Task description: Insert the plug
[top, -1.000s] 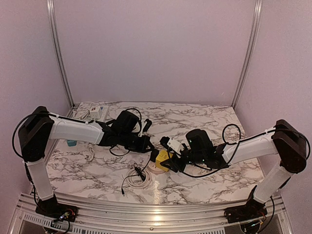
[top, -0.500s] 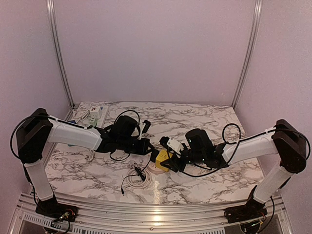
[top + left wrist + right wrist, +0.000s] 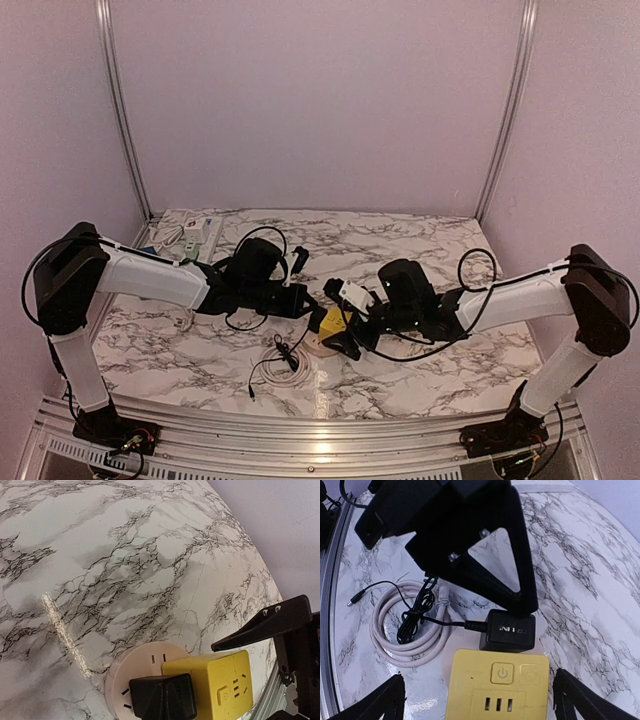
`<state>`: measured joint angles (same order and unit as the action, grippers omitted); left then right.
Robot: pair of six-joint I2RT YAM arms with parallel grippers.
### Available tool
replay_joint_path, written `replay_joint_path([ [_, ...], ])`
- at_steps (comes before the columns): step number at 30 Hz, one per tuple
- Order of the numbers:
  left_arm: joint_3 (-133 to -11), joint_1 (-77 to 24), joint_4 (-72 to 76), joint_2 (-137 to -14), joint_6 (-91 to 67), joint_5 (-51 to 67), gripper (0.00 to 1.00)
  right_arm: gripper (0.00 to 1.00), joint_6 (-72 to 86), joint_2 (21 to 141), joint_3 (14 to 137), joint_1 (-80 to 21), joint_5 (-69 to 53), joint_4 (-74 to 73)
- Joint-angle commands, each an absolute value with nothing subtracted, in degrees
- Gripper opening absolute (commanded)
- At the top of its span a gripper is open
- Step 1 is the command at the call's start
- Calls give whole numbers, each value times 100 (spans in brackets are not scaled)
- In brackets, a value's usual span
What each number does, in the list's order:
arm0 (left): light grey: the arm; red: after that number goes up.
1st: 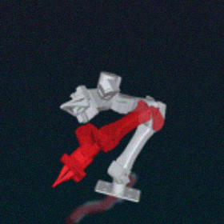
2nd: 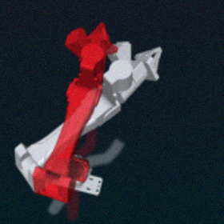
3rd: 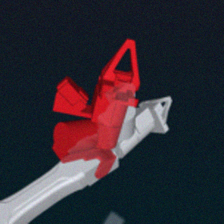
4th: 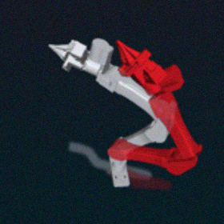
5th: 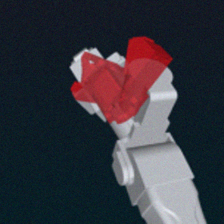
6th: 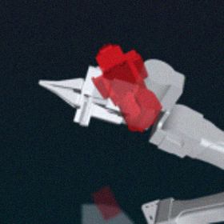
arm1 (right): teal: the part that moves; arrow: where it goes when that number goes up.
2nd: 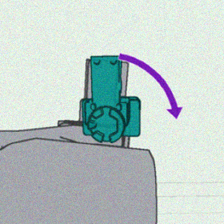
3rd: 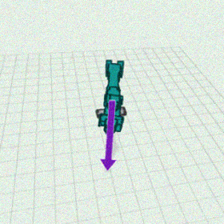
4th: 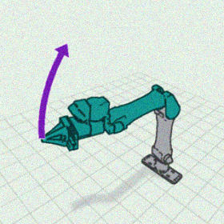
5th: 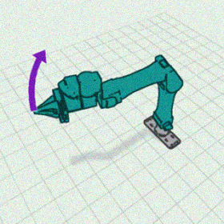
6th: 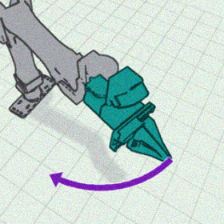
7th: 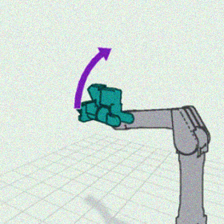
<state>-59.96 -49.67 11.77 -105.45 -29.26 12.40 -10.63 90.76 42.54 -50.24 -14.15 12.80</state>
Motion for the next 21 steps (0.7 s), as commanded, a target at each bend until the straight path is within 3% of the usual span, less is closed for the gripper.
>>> replay_joint_path([
  [1,-5537,-5048,-800,-11134,-2886,1027,0,99,-947,8808,4767,-5043,-1515,934],
  [10,-5457,-4999,-764,-11035,-2925,895,0,97,-892,9052,5942,-5041,-682,-391],
  [17,-5343,-4988,-566,-10874,-2898,926,0,65,-821,9179,6218,-5037,-239,-710],
  [20,-5284,-4985,-341,-10727,-2868,1077,0,59,-884,9295,6460,-5037,-217,-1037],
  [21,-5295,-4987,-296,-10677,-2849,1111,4,59,-895,9343,6532,-5037,-219,-1130],
])
